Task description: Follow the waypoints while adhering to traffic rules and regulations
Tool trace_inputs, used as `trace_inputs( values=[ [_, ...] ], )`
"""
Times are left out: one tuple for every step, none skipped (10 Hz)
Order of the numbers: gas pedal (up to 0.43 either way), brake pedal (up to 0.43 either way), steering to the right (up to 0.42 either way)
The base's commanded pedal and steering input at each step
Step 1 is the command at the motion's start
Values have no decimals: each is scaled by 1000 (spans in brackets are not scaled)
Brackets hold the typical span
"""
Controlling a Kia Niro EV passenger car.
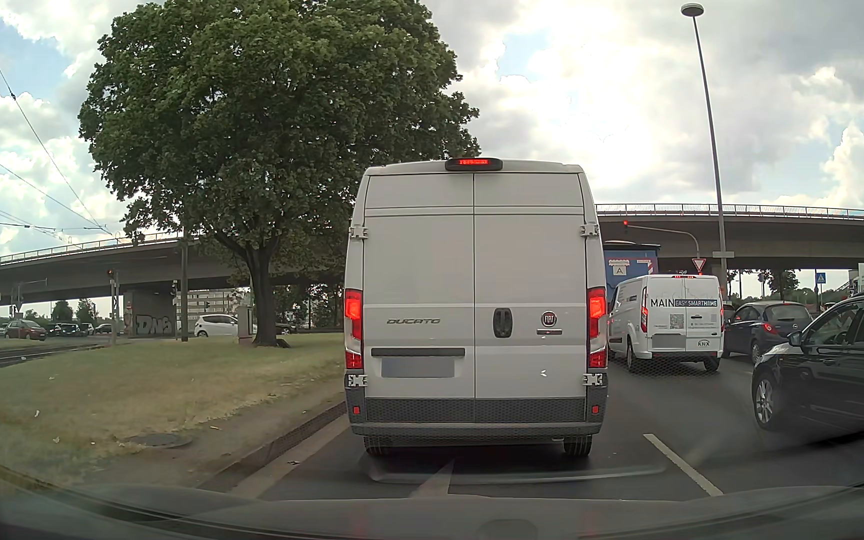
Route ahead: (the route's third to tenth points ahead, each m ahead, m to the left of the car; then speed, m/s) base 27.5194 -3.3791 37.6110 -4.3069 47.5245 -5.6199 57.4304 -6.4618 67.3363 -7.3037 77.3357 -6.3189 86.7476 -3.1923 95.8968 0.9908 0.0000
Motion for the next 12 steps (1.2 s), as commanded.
trace_inputs(
  values=[
    [0, 317, 2],
    [0, 317, 2],
    [0, 317, 2],
    [0, 317, 2],
    [0, 317, 2],
    [0, 317, 2],
    [0, 317, 2],
    [0, 317, 2],
    [0, 317, 2],
    [0, 317, 2],
    [0, 317, 2],
    [0, 323, 2]
  ],
)
